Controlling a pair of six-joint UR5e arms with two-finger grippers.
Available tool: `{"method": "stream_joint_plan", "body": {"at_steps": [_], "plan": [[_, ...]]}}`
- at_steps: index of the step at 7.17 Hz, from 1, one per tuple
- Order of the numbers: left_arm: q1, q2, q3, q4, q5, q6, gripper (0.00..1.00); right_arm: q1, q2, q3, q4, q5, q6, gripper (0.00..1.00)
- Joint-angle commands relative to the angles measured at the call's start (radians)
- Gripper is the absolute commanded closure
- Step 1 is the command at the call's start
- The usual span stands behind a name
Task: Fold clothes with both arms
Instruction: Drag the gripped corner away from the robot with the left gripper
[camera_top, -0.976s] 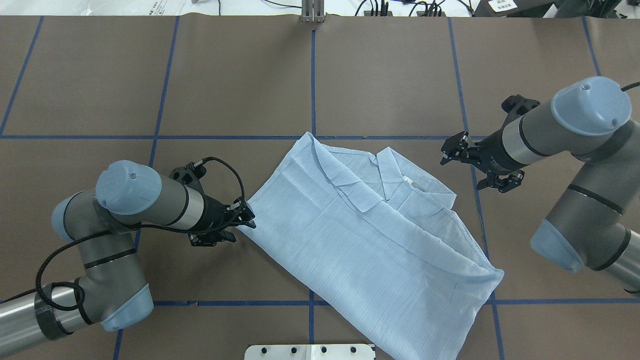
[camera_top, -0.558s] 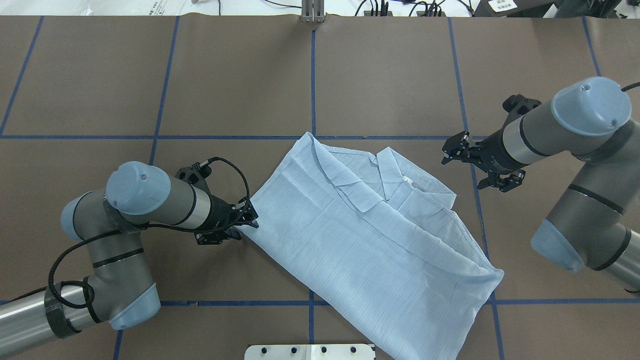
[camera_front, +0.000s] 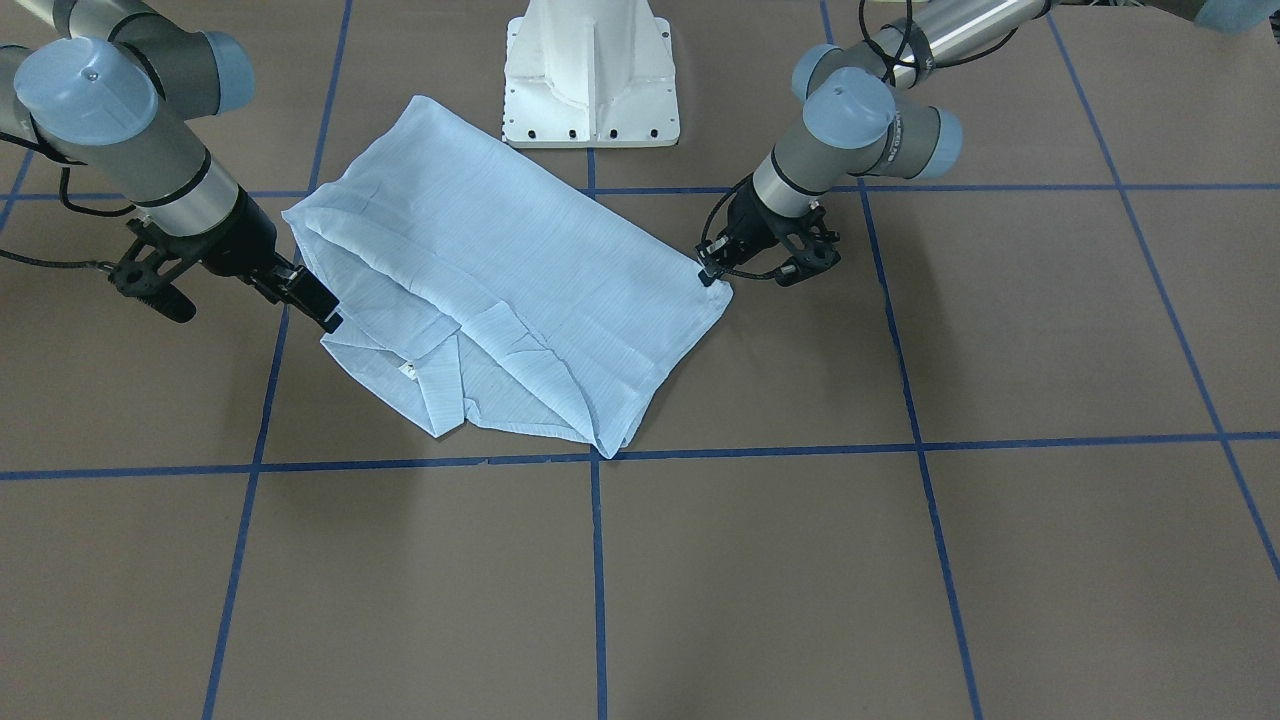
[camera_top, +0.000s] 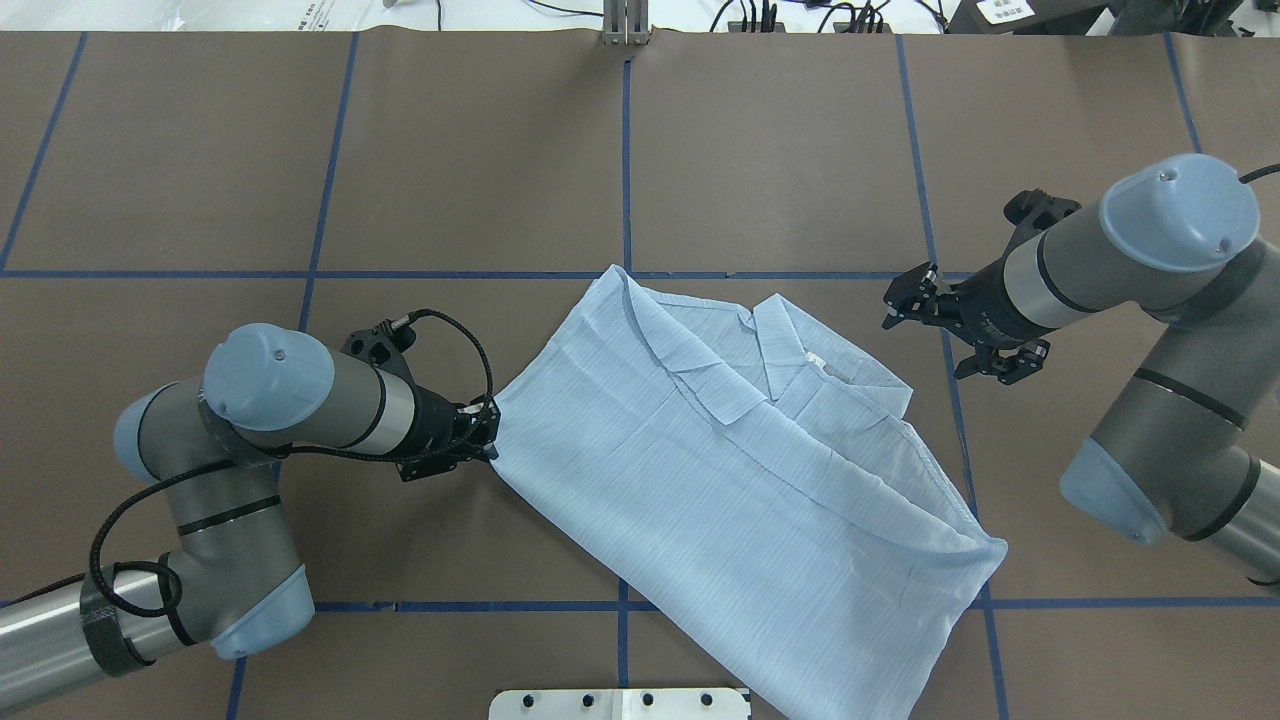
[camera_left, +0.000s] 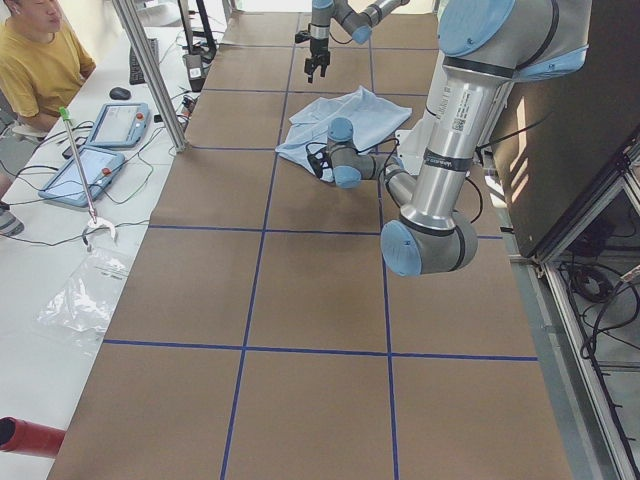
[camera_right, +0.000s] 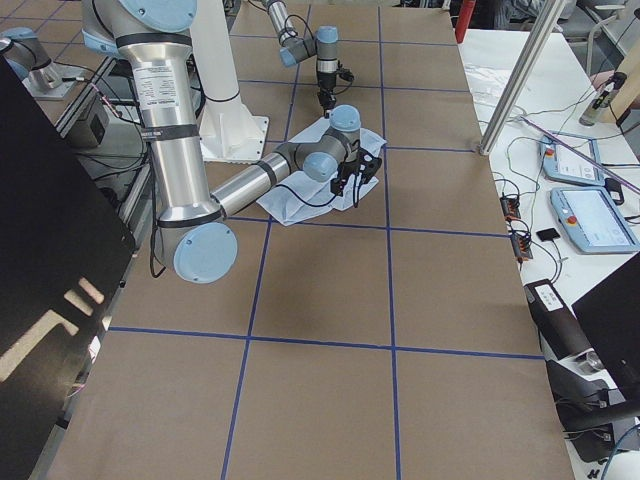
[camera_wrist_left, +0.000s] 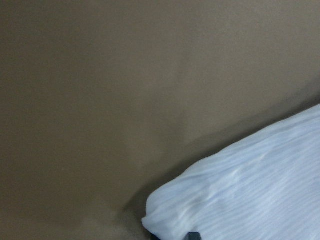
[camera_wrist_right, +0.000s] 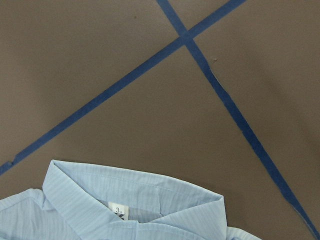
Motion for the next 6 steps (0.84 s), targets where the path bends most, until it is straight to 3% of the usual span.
{"method": "stream_joint_plan", "body": {"at_steps": [1,4,6], "plan": [[-0.109,-0.016,0.011,0.025,0.016,0.146,1.00,-0.001,0.003,-0.002,0.003,-0.009,0.000,0.00],[-0.281,-0.263,0.292,0.008,0.022,0.252,1.00,-0.012,0.012,-0.002,0.007,-0.009,0.005,0.00],[-0.322,-0.392,0.516,-0.112,0.066,0.296,1.00,-0.030,0.108,-0.050,-0.003,-0.012,0.014,0.00]]}}
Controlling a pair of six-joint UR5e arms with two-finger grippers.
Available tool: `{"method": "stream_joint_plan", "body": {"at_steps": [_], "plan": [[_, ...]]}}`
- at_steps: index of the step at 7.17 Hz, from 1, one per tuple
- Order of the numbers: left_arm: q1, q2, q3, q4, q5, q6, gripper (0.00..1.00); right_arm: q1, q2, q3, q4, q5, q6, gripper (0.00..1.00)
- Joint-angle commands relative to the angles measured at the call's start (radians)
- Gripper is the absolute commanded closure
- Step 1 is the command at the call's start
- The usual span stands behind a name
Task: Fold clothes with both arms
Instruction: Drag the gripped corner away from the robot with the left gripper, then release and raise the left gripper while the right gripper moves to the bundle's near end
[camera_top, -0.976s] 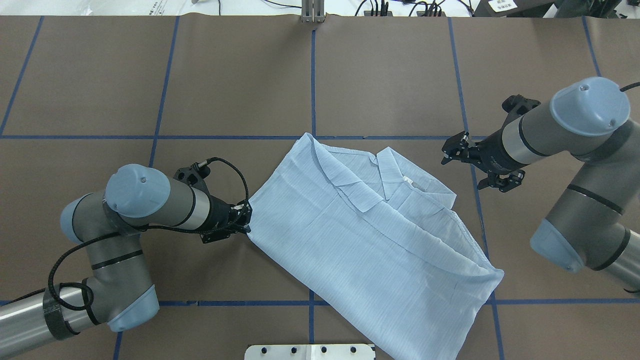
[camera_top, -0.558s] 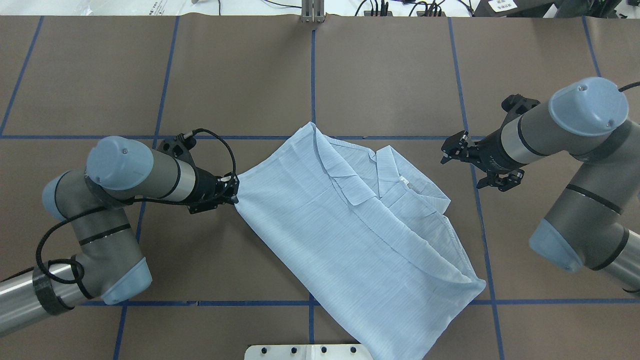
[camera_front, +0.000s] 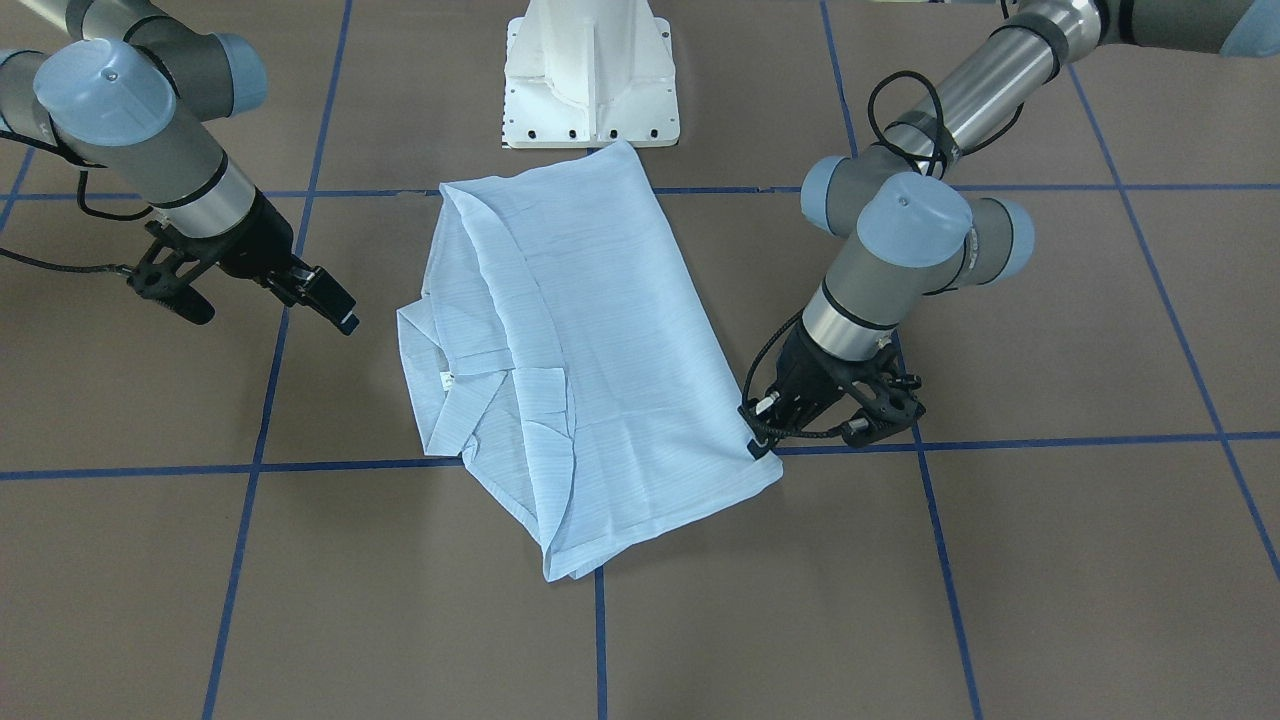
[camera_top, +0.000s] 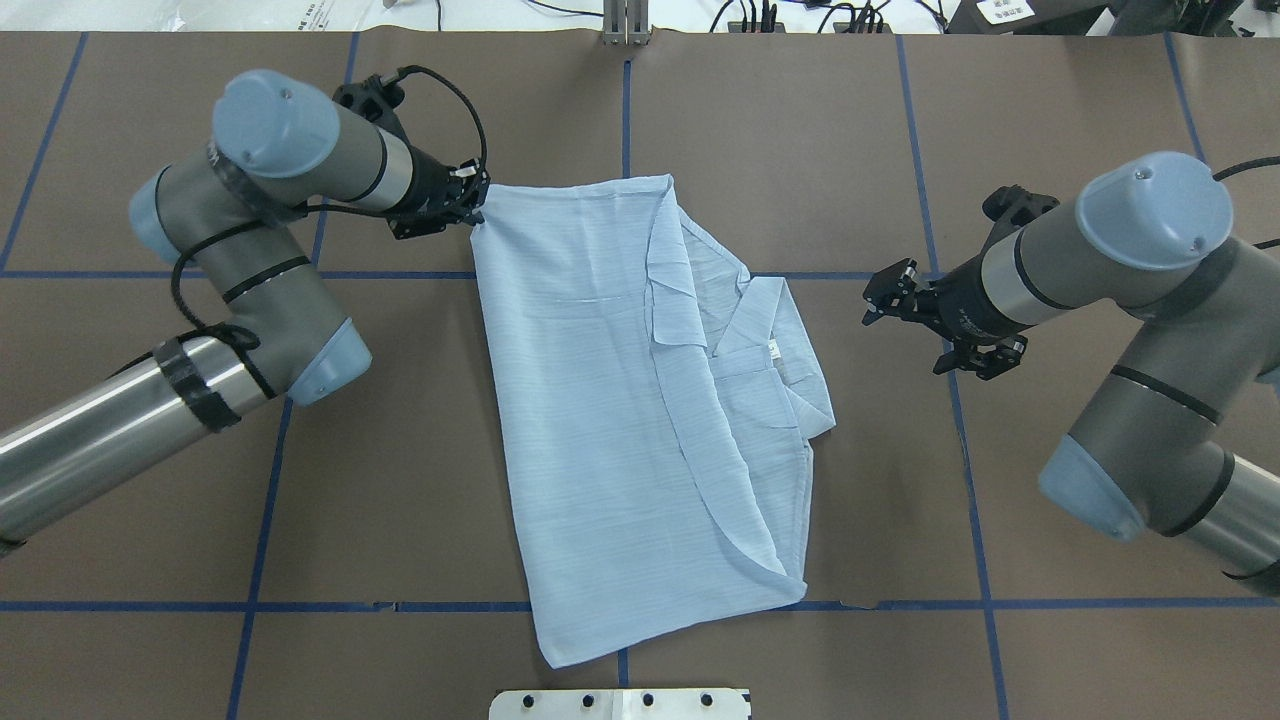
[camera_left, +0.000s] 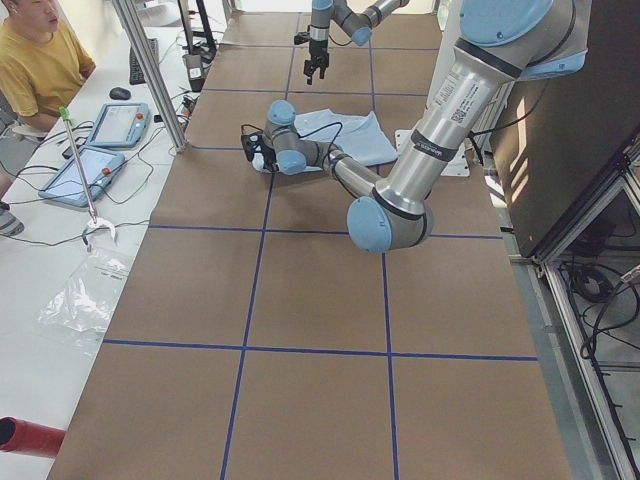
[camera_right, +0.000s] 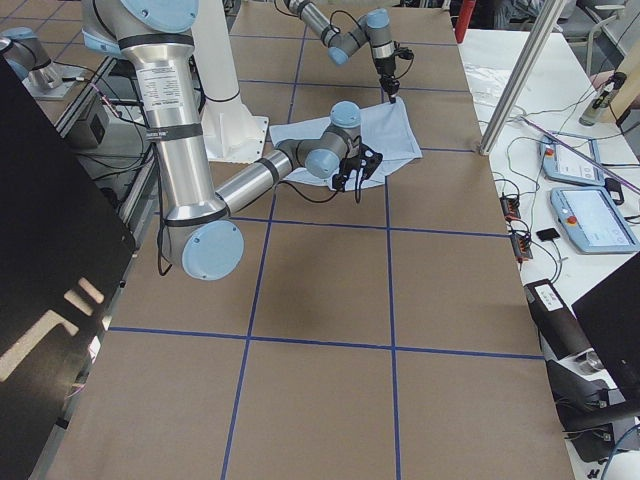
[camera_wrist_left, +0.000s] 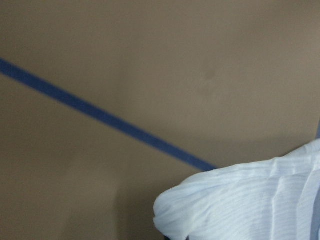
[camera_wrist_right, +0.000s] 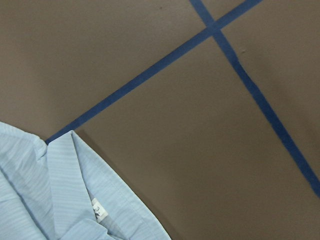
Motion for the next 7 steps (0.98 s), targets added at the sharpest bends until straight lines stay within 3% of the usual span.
{"method": "stream_joint_plan", "body": {"at_steps": [1,2,3,5,7], "plan": [[-0.025,-0.094,0.165,-0.089,0.049,0.030,0.94,-0.054,0.087,-0.031,-0.008,-0.026,0.006,0.00],[-0.025,-0.094,0.164,-0.090,0.049,0.071,0.49,-0.100,0.148,-0.046,-0.008,-0.061,0.007,0.00],[-0.025,-0.094,0.162,-0.093,0.046,0.079,0.47,-0.166,0.186,-0.045,-0.009,-0.104,0.007,0.00],[-0.037,-0.020,0.071,-0.093,0.035,0.139,0.46,-0.363,0.232,-0.043,-0.014,-0.339,-0.011,0.00],[-0.091,0.054,0.008,-0.093,-0.076,0.208,0.47,-0.441,0.246,-0.031,-0.104,-0.391,-0.229,0.00]]}}
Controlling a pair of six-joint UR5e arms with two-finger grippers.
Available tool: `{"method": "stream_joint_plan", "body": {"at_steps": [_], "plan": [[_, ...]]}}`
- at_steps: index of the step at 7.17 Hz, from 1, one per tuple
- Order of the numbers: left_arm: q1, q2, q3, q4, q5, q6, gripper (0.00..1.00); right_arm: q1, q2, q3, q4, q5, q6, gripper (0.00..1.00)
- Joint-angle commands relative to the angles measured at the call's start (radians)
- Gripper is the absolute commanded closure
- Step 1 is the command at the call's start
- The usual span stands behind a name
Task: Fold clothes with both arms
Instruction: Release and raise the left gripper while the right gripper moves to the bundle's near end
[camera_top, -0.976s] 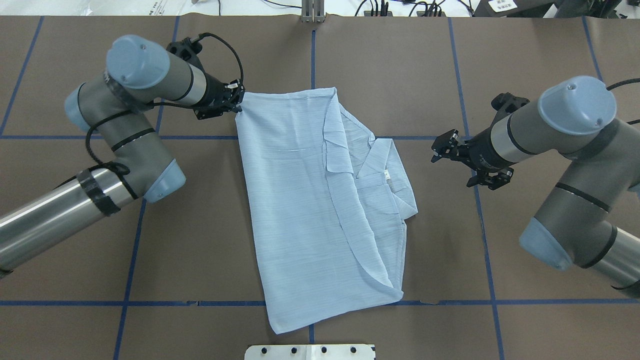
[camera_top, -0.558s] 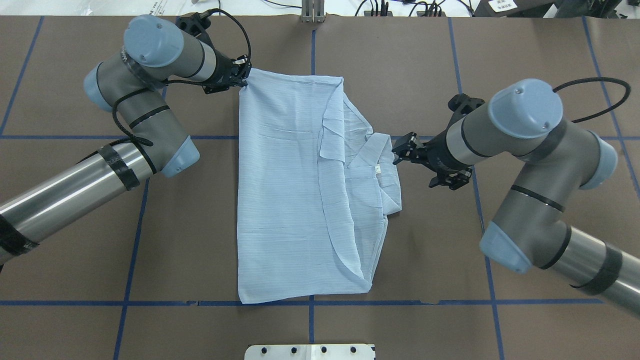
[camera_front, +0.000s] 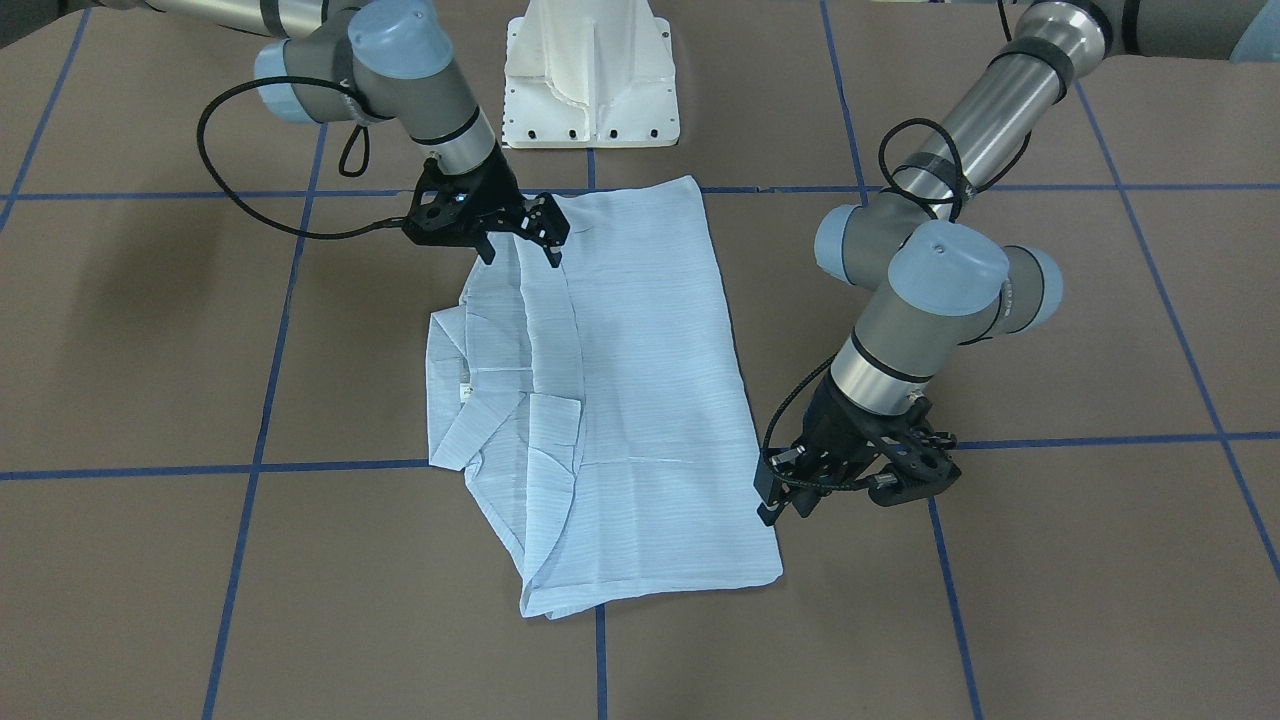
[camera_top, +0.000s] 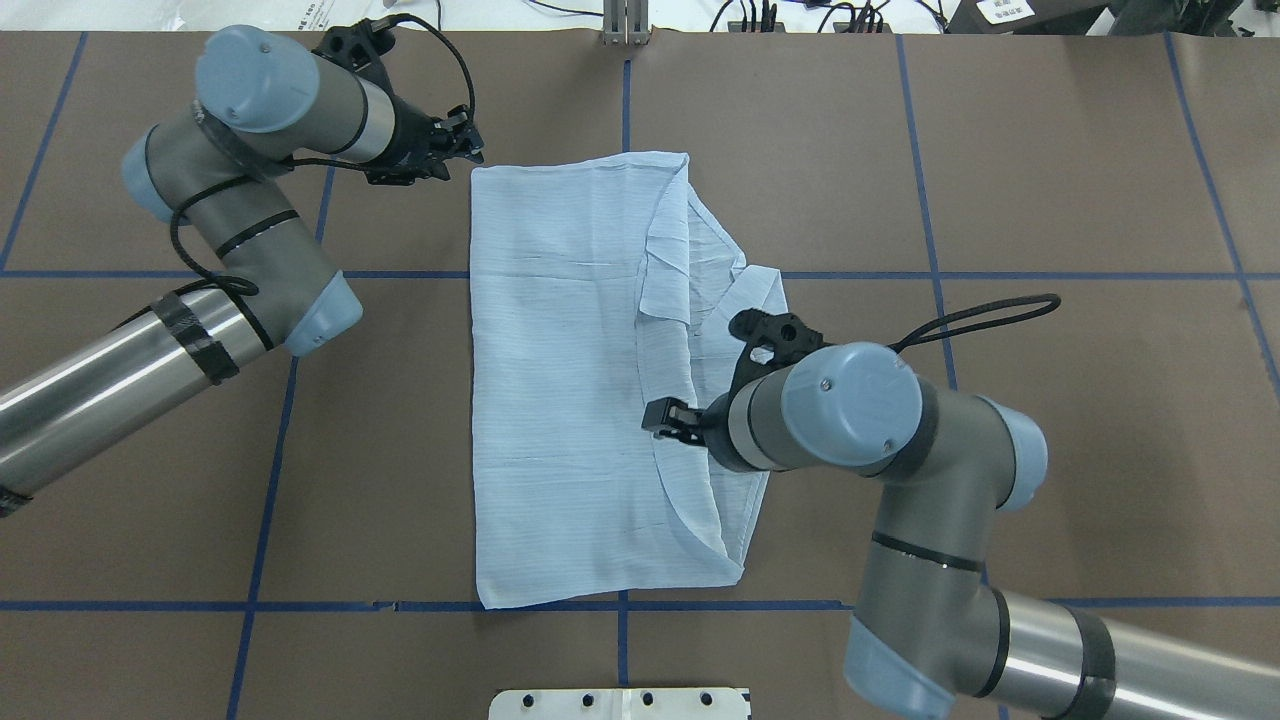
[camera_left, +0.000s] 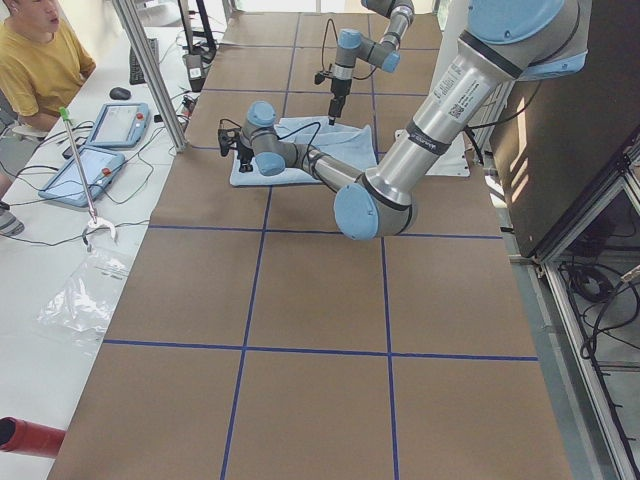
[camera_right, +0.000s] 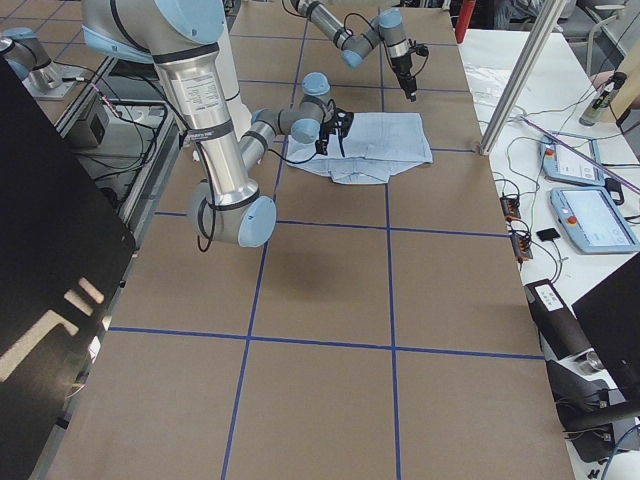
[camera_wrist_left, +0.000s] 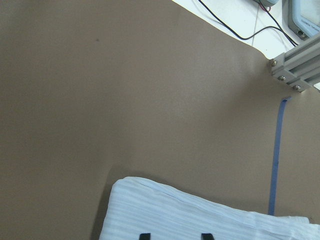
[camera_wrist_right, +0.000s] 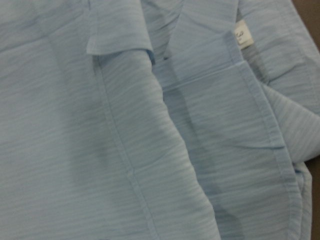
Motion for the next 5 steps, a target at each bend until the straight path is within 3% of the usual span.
{"method": "stream_joint_plan", "body": {"at_steps": [1,2,5], "plan": [[-0.072,0.110,-0.102,0.000,-0.113,0.095,0.47,-0.078,0.048,0.006,-0.164,-0.043,-0.265,0.00],[-0.086,0.128,-0.117,0.000,-0.133,0.107,0.46,-0.101,0.069,0.006,-0.252,-0.076,-0.373,0.00],[-0.086,0.127,-0.115,0.002,-0.132,0.105,0.46,-0.143,0.072,-0.010,-0.308,-0.115,-0.541,0.00]]}}
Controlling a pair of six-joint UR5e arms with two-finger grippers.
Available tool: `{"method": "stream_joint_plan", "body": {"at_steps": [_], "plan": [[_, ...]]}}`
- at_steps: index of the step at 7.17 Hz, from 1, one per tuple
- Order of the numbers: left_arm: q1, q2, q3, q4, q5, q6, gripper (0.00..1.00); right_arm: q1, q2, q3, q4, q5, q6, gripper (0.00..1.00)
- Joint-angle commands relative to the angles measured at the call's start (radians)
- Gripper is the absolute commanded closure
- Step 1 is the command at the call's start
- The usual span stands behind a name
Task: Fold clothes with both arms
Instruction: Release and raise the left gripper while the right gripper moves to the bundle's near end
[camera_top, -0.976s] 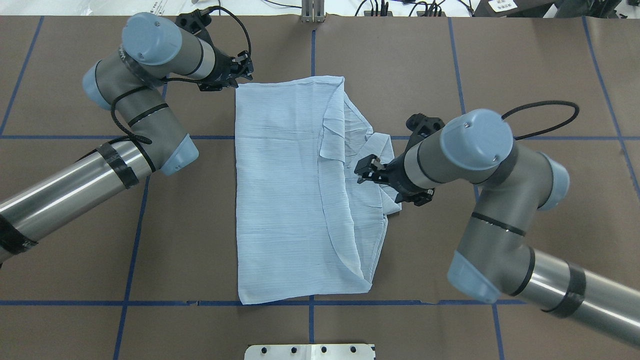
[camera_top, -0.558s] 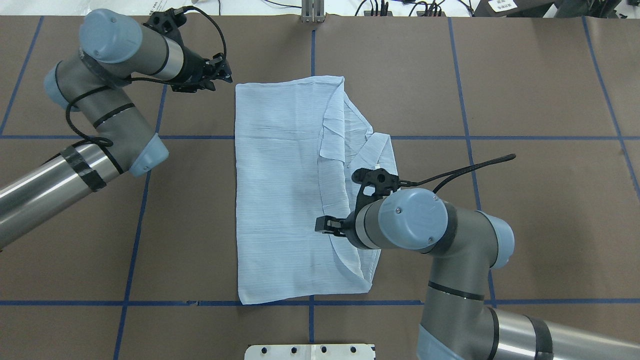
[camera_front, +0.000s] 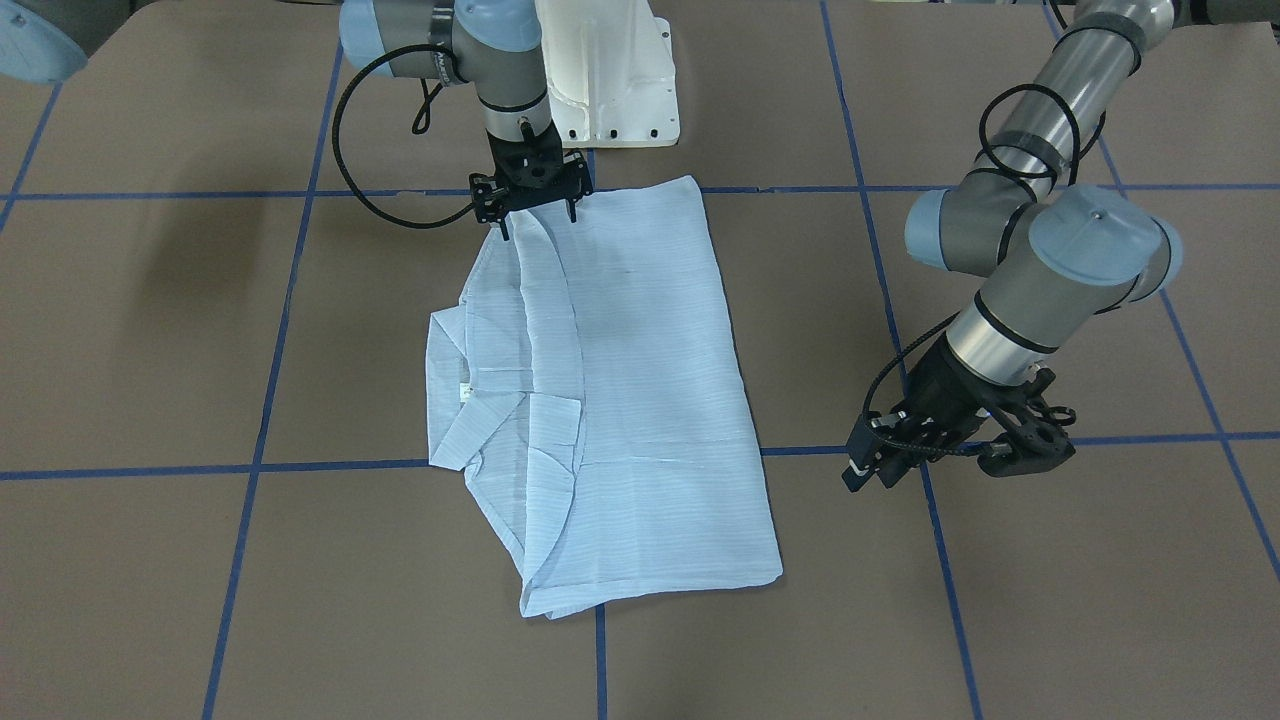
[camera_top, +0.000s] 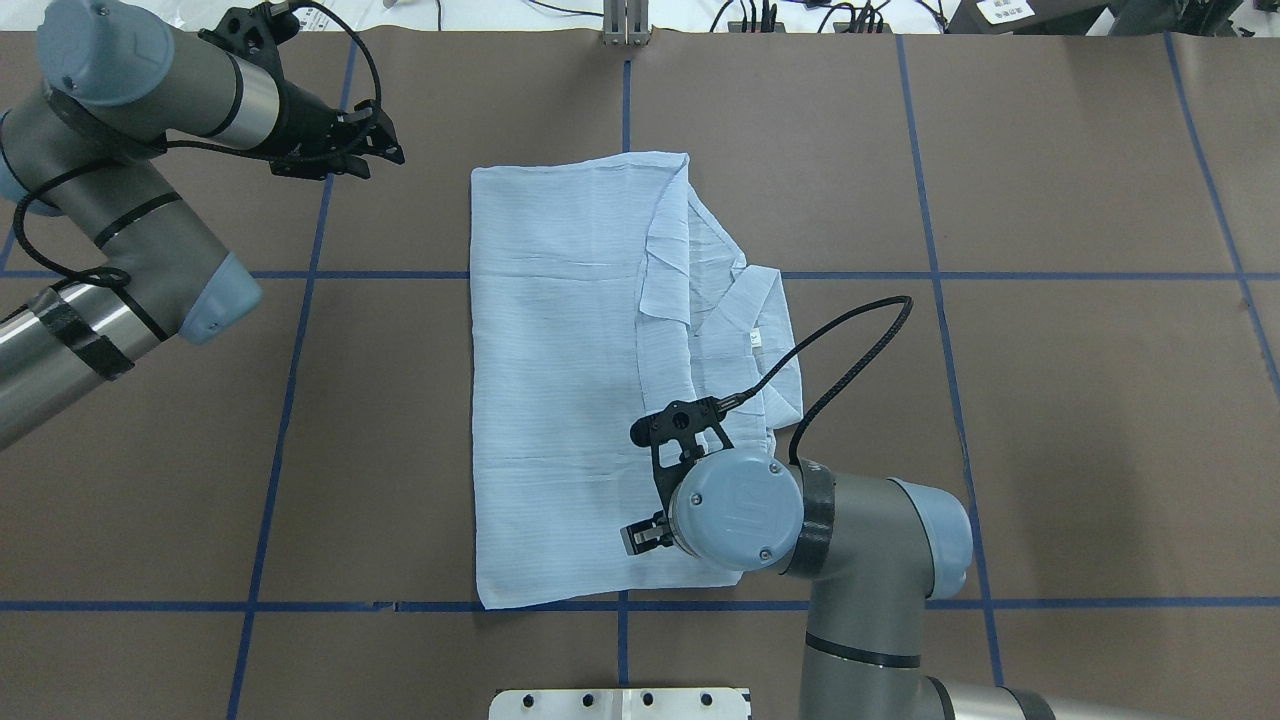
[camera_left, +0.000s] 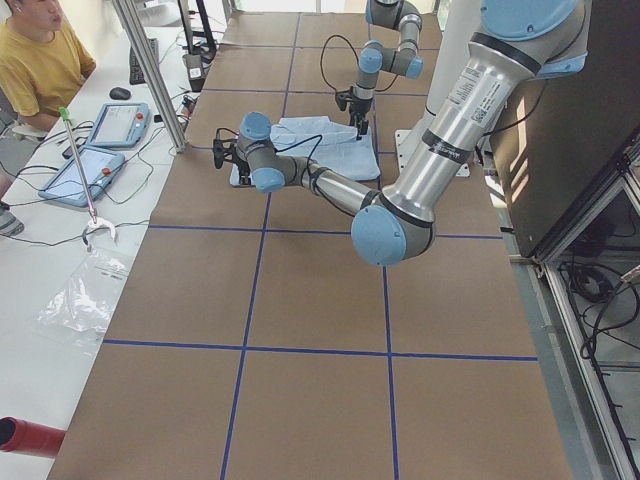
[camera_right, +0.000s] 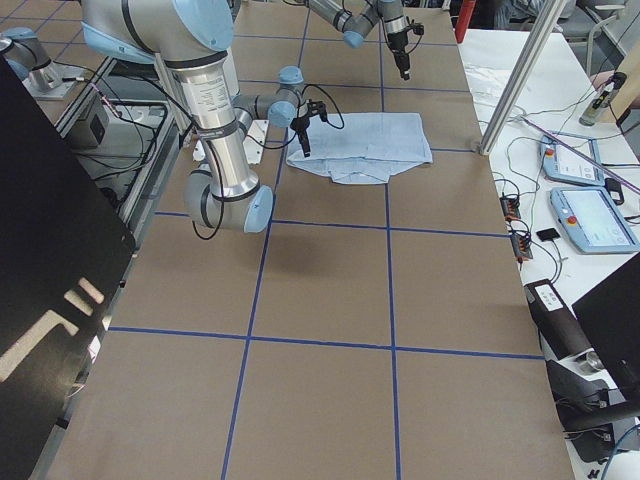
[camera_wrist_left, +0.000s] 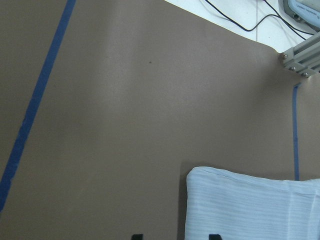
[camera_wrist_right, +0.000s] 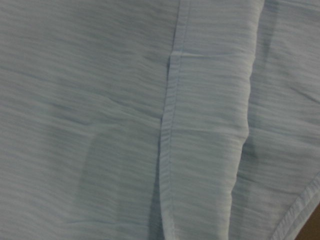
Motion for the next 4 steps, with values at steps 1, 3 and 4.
{"method": "stream_joint_plan", "body": {"at_steps": [1,3,4], "plan": [[-0.001,0.003,-0.001,0.001,-0.001,0.001,0.46,-0.013,-0.014,-0.005,-0.041,-0.013,-0.052,0.00],[-0.001,0.003,-0.001,0.002,-0.001,0.001,0.46,0.018,-0.022,0.007,-0.116,-0.016,-0.090,0.00],[-0.001,0.000,-0.001,0.005,-0.001,-0.001,0.46,0.033,-0.054,0.032,-0.118,-0.013,-0.104,0.00]]}}
